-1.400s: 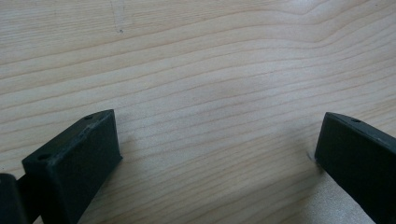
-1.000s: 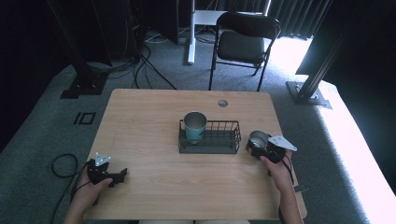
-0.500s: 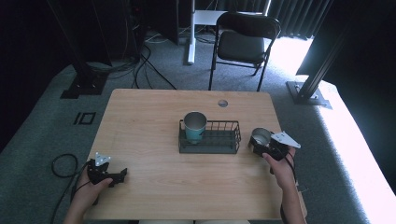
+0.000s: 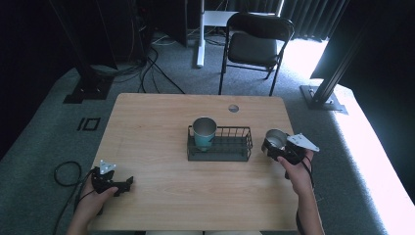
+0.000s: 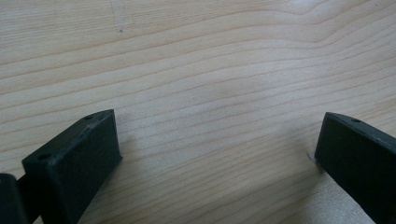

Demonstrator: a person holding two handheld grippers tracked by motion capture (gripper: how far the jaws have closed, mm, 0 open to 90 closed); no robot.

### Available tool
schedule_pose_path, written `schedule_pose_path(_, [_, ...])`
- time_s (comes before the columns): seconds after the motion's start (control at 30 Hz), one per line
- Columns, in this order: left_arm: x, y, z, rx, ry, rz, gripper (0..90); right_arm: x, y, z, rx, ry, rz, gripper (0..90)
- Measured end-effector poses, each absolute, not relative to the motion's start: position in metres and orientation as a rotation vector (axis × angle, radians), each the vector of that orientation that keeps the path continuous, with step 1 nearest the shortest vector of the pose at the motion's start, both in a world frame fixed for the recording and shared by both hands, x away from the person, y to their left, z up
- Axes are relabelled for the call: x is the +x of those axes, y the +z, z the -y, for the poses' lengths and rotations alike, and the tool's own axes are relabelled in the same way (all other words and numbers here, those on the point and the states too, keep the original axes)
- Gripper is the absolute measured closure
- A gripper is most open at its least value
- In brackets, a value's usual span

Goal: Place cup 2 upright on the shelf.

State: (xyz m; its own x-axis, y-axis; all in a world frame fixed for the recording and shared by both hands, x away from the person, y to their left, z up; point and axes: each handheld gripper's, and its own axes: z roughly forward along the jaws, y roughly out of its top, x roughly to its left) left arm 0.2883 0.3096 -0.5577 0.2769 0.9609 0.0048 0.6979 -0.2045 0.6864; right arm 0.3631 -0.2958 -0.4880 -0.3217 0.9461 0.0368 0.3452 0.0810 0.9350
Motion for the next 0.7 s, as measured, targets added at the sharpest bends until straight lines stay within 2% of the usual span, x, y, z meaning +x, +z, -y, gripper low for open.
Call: schedule_pose_path(0.7, [0.288,-0.558,-0.31,1.979,0.596,-1.486,0.5,0.365,-0.439,0.278,1.189,1.291,-1.744,13.3])
